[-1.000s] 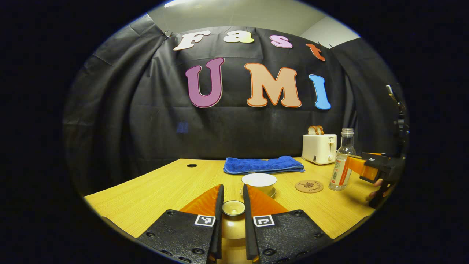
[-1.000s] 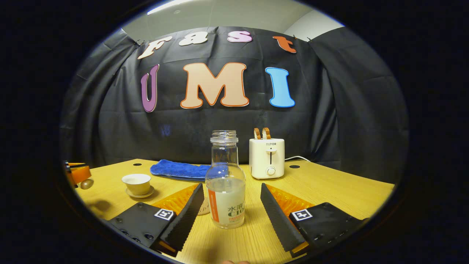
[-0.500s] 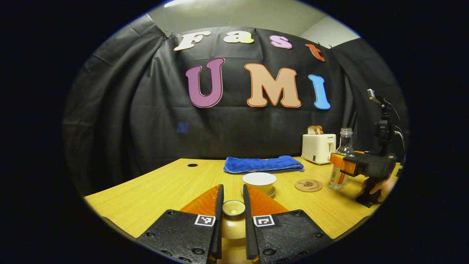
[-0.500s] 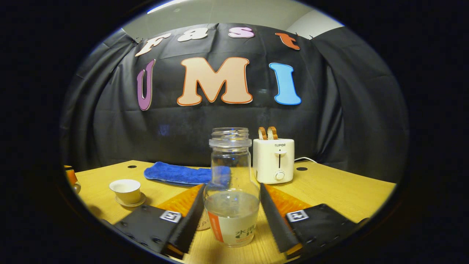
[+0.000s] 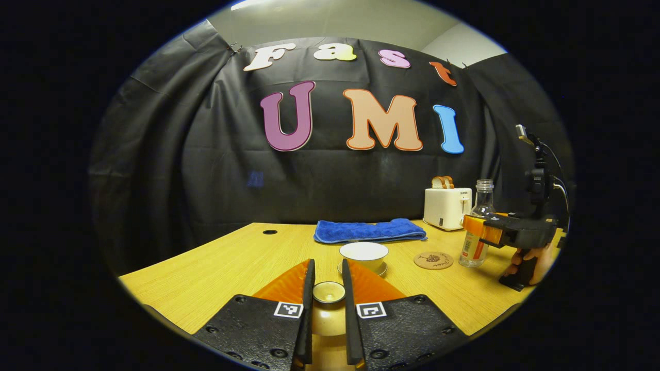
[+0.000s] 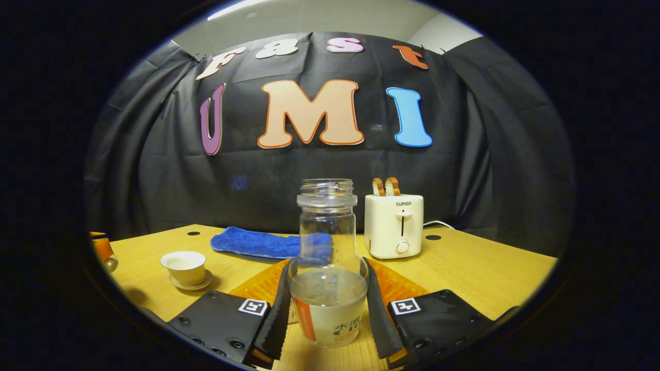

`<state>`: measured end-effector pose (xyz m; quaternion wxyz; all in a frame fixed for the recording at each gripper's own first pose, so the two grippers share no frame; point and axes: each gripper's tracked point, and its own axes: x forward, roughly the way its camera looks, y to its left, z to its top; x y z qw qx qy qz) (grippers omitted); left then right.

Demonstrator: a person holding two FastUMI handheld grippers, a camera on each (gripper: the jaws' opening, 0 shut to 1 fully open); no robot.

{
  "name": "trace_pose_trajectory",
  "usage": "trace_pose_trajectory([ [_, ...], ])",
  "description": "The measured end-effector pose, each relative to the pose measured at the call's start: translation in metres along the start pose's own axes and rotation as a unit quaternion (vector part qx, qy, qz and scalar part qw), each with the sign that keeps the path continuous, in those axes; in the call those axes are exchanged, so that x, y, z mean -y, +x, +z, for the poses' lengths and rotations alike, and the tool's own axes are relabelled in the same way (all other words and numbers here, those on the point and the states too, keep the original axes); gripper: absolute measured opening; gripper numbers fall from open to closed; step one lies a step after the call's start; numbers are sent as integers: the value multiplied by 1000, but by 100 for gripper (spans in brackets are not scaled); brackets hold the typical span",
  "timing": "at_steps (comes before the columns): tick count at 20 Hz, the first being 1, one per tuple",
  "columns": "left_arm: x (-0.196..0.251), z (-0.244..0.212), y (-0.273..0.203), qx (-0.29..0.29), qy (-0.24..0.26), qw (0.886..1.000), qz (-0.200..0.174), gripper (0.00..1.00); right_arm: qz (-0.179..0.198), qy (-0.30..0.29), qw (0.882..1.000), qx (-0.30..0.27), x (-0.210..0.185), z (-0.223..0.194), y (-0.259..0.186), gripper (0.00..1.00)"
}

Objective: Open the teacup lid with one hand, grasp the water bottle and pour water into the teacup with the other hand; after pouring, place the water bottle on the coaster and then close the teacup lid.

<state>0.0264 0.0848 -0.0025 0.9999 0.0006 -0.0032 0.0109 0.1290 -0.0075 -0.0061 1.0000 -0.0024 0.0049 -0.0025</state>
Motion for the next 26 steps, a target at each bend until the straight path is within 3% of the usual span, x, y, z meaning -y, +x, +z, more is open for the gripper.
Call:
trace_pose_trajectory([
  [2,0,1,-1,1,0,1000,-6,23,6,-11,1000,1,-4,2,-1,71],
  [5,-2,1,0,0,0,1000,-9,23,23,-118,993,13,-18,11,0,71],
  [10,-8,0,1,-1,0,1000,-16,23,78,-313,946,22,-76,16,7,70],
  [12,-15,0,2,0,0,1000,-14,23,95,-387,917,13,-98,9,18,71],
  [15,-29,-1,1,0,0,1000,-10,23,111,-490,865,7,-119,-5,31,71],
  [20,-42,-2,0,-1,-1,1000,-18,23,119,-604,788,19,-140,-21,34,71],
  [23,-43,-1,2,-1,-1,1000,-31,23,115,-667,736,27,-144,-30,35,71],
  [26,-46,-2,0,0,-1,1000,-30,23,114,-702,702,29,-150,-38,35,72],
])
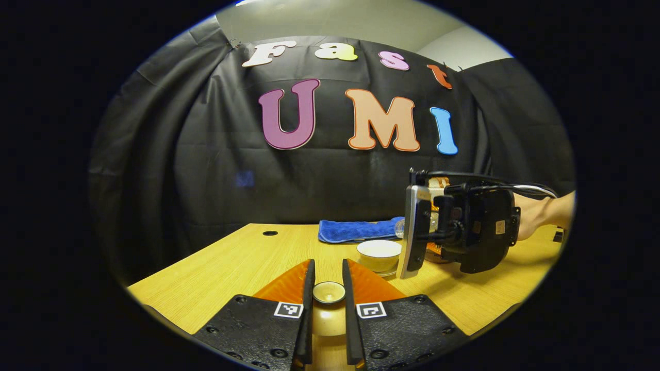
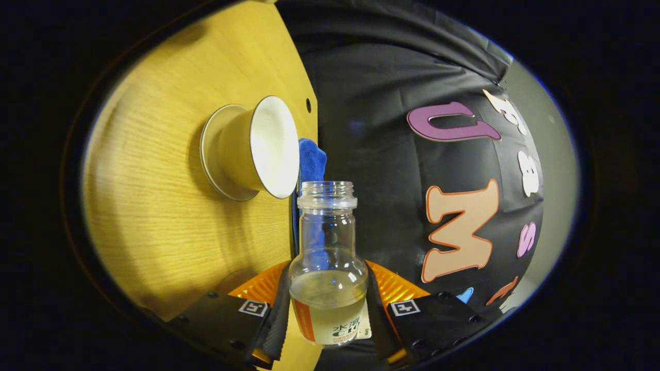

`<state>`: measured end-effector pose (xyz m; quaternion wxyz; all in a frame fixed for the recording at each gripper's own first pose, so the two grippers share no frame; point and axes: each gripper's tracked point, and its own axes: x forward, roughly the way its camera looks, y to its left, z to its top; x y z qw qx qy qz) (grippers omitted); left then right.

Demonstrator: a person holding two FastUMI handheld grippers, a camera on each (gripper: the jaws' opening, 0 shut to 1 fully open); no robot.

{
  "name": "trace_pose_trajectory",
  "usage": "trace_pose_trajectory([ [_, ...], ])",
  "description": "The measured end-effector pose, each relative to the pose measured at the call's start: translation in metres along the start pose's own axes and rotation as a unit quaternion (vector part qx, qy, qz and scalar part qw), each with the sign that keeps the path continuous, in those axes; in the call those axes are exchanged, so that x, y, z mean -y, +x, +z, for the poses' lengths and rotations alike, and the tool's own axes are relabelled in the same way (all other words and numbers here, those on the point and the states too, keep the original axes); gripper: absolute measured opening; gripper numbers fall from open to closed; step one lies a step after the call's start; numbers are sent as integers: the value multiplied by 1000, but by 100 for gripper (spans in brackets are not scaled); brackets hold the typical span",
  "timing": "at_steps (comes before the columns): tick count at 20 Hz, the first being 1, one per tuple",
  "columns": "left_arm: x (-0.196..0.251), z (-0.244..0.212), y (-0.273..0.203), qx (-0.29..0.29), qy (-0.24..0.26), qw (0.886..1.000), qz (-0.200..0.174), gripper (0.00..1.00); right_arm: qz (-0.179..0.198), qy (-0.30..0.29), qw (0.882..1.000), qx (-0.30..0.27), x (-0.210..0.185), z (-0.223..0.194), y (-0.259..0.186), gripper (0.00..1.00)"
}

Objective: Open the teacup lid with one hand, grasp the water bottle and pour water into the teacup with the other hand; after pouring, place the water bottle on the coaster and then close the teacup lid.

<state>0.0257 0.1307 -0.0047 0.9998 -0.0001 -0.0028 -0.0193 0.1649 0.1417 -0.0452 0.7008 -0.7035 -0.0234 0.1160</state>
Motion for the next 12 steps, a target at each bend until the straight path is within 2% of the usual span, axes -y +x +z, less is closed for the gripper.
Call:
trace_pose_trajectory([
  [1,0,1,0,0,0,1000,0,23,1,-12,1000,-3,0,-3,1,69],
  [3,0,0,-1,-1,0,1000,-1,23,-4,-35,999,-4,-2,0,-1,72],
  [12,0,2,-1,-1,-1,1000,-1,23,-27,-140,990,15,-16,21,-20,71],
])
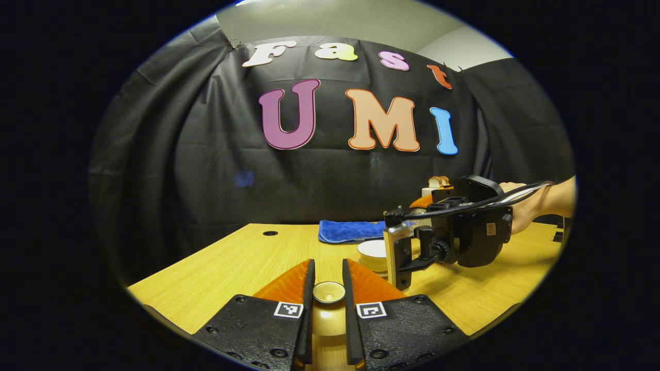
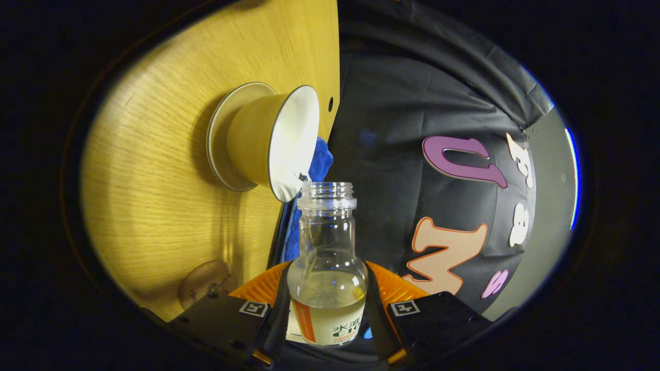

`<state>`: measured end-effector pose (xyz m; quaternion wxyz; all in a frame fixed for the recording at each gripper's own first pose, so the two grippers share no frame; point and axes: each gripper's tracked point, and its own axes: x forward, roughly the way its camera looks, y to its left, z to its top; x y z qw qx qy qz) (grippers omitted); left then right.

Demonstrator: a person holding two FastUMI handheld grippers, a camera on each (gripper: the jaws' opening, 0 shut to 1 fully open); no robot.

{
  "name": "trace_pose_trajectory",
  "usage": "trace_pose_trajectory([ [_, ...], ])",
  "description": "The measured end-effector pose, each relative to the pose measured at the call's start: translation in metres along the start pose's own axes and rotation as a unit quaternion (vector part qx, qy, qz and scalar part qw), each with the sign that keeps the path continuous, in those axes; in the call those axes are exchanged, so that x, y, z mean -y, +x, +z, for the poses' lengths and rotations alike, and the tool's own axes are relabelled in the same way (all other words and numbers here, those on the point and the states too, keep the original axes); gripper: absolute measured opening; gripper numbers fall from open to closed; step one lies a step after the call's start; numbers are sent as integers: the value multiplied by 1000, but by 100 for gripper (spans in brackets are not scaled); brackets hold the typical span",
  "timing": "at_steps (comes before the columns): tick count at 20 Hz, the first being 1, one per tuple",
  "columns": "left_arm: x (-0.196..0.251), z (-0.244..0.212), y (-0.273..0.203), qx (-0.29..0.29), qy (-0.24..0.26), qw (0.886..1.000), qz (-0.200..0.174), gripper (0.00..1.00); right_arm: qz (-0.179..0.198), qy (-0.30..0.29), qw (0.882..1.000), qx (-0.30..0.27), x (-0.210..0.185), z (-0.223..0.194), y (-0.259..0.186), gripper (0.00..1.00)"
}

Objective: Open the teacup lid with one hand, grasp the water bottle and pour water into the teacup with the other hand; after pouring, place the water bottle on the coaster and then close the teacup lid.

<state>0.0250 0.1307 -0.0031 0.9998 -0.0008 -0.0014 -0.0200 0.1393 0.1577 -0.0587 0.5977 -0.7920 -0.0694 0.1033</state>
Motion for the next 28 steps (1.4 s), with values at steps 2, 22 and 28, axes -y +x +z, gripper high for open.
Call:
trace_pose_trajectory([
  [2,-1,0,-1,0,0,1000,0,23,-1,-15,1000,1,-1,2,-2,71],
  [22,0,0,-2,-1,-1,1000,0,23,-59,-164,984,34,37,20,-5,70],
  [28,0,0,-2,-1,-1,1000,0,22,-59,-175,982,39,35,23,-6,69],
])
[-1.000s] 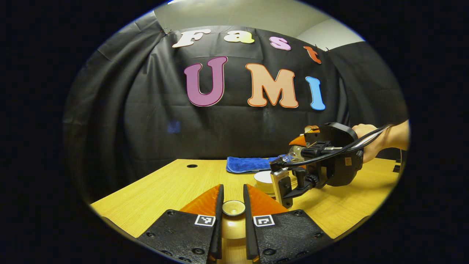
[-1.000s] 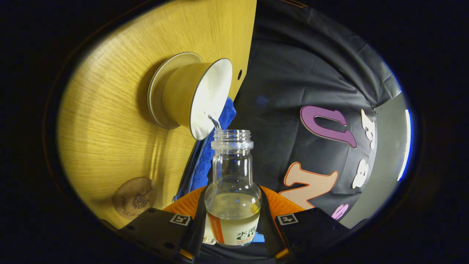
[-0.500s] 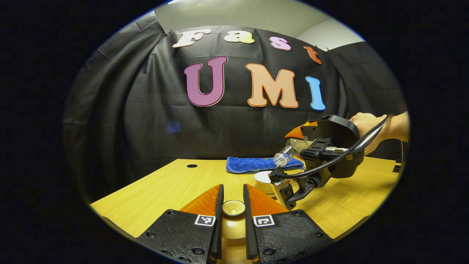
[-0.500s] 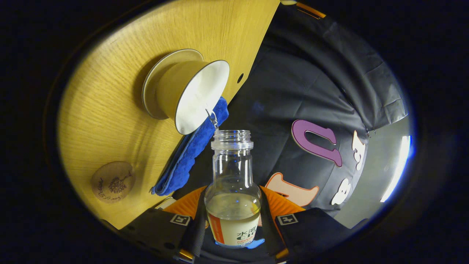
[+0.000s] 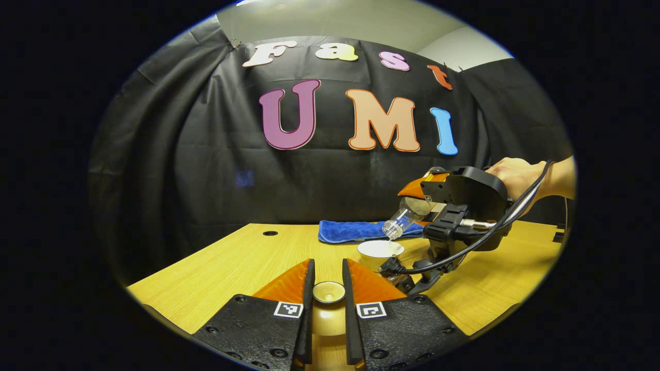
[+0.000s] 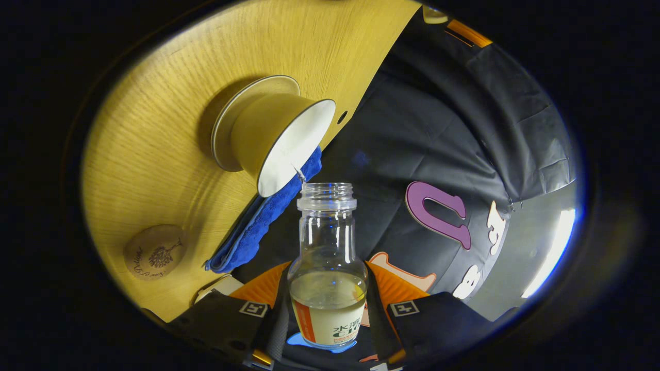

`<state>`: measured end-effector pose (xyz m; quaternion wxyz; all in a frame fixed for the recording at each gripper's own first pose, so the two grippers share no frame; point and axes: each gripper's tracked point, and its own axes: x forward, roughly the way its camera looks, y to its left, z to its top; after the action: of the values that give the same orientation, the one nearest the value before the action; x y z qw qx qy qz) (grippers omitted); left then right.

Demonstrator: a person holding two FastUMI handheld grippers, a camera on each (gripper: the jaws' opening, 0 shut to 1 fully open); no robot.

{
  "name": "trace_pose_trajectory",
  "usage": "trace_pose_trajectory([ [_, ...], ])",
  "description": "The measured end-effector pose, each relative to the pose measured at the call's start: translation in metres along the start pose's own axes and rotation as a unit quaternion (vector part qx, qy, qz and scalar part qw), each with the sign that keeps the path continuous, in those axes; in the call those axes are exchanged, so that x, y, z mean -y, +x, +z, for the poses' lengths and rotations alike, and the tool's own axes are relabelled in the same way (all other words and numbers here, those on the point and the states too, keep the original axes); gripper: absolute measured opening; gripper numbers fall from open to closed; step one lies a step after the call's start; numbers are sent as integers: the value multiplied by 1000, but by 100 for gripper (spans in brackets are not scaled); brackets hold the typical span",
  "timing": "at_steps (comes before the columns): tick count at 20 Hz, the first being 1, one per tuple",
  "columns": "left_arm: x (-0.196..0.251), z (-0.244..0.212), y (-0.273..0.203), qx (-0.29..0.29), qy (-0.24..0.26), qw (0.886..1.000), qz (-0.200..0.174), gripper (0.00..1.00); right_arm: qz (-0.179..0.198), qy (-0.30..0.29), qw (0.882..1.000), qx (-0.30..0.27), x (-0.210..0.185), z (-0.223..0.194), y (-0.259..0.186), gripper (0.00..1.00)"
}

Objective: Open the teacup lid with one hand, grasp the water bottle and pour water into the teacup with the other hand; after pouring, place the water bottle on the coaster and then close the teacup lid.

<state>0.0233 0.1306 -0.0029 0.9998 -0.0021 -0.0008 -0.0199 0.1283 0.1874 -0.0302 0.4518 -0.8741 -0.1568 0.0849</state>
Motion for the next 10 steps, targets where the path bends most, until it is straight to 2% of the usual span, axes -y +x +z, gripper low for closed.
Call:
trace_pose_trajectory([
  [2,0,0,0,-1,0,1000,0,23,0,1,1000,-1,-1,0,0,71],
  [10,0,0,1,0,0,1000,1,23,2,-5,1000,4,-1,4,-2,69],
])
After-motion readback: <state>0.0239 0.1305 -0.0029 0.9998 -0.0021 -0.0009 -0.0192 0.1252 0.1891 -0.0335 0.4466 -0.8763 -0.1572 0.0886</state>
